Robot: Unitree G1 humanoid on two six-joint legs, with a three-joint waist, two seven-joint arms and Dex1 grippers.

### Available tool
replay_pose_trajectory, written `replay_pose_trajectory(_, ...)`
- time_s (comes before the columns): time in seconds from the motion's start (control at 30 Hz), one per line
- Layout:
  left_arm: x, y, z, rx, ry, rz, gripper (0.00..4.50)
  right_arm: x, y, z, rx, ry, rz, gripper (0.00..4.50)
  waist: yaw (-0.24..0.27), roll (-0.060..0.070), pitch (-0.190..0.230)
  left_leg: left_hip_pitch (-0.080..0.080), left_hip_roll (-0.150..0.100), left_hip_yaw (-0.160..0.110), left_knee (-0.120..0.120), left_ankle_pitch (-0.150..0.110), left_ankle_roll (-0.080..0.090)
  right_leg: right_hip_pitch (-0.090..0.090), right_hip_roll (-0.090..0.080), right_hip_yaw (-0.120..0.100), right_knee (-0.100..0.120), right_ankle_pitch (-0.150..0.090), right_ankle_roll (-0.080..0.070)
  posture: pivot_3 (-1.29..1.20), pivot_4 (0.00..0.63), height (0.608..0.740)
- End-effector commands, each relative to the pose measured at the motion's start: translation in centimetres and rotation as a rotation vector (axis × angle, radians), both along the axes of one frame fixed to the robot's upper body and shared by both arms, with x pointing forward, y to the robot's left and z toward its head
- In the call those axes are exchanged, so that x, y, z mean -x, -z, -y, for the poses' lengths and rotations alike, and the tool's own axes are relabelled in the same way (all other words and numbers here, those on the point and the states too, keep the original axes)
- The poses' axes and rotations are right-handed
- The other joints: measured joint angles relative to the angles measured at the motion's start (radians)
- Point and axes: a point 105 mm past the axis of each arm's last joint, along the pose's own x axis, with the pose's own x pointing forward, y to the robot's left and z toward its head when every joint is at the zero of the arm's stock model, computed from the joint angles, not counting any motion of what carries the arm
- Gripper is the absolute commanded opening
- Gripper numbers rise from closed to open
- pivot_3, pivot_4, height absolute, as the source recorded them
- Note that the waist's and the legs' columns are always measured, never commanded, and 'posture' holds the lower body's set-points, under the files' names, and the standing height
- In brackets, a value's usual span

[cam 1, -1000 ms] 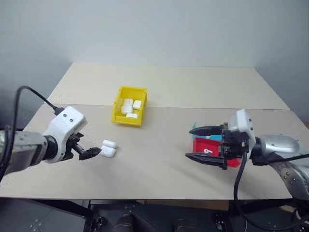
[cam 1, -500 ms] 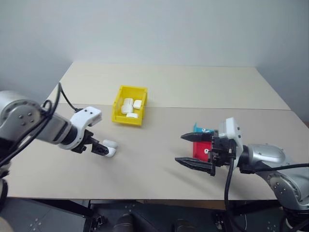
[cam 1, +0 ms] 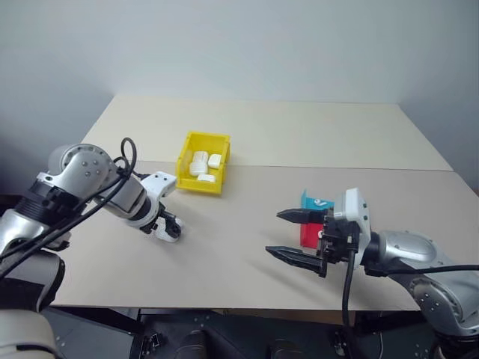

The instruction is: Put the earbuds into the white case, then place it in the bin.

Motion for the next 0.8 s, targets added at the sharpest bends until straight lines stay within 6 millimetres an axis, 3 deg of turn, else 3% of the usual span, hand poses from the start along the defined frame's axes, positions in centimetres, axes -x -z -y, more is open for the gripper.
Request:
replay_pose_trajectory(0.03, -0.5, -0.2, 0.5, 0.005, -0.014, 0.019, 4.50, 0.7, -0.8, -0.3, -0.022, -0.018, 0.044, 4.46, 0.002, 0.000, 0.000, 0.000, 0.000, 0.000, 0.000, 0.000, 0.000, 0.000, 0.000, 0.000, 0.000, 0.000, 0.000, 0.00, 0.150, 0.740)
replay_pose_trajectory(0.43, -1.1, 1.7, 0.4, -0.047, -0.090, -0.008, 4.50, 0.8, -0.8, -0.3, -0.021, -0.006, 0.047, 4.46, 0.003, 0.000, 0.000, 0.000, -0.001, -0.001, 0.001, 0.001, -0.001, 0.001, 0.000, -0.001, 0.001, 0.000, 0.000, 0.00, 0.150, 0.740)
replay_pose_trajectory(0.53, -1.3, 1.6, 0.2, -0.045, -0.108, -0.001, 3.95, 0.8, -0.8, -0.3, -0.022, -0.003, 0.045, 4.50, 0.003, 0.000, 0.000, 0.001, -0.001, -0.001, 0.001, 0.001, -0.001, 0.001, 0.000, -0.001, 0.001, 0.000, 0.000, 0.00, 0.150, 0.740)
replay_pose_trajectory(0.67, -1.1, 1.2, -0.5, -0.047, -0.121, 0.007, 2.81, 0.9, -0.8, -0.1, -0.022, 0.000, 0.043, 4.50, 0.003, 0.000, 0.000, 0.001, -0.001, -0.001, 0.001, 0.001, -0.001, 0.002, -0.001, -0.001, 0.001, 0.000, 0.000, 0.00, 0.150, 0.740)
replay_pose_trajectory(0.8, -0.4, 0.7, -1.6, -0.037, -0.128, 0.020, 2.80, 0.7, -0.8, -0.1, -0.023, -0.005, 0.041, 4.50, -0.009, 0.000, 0.000, 0.001, -0.001, -0.001, 0.000, 0.001, -0.001, 0.001, -0.001, 0.000, 0.001, 0.000, 0.000, 0.00, 0.150, 0.740)
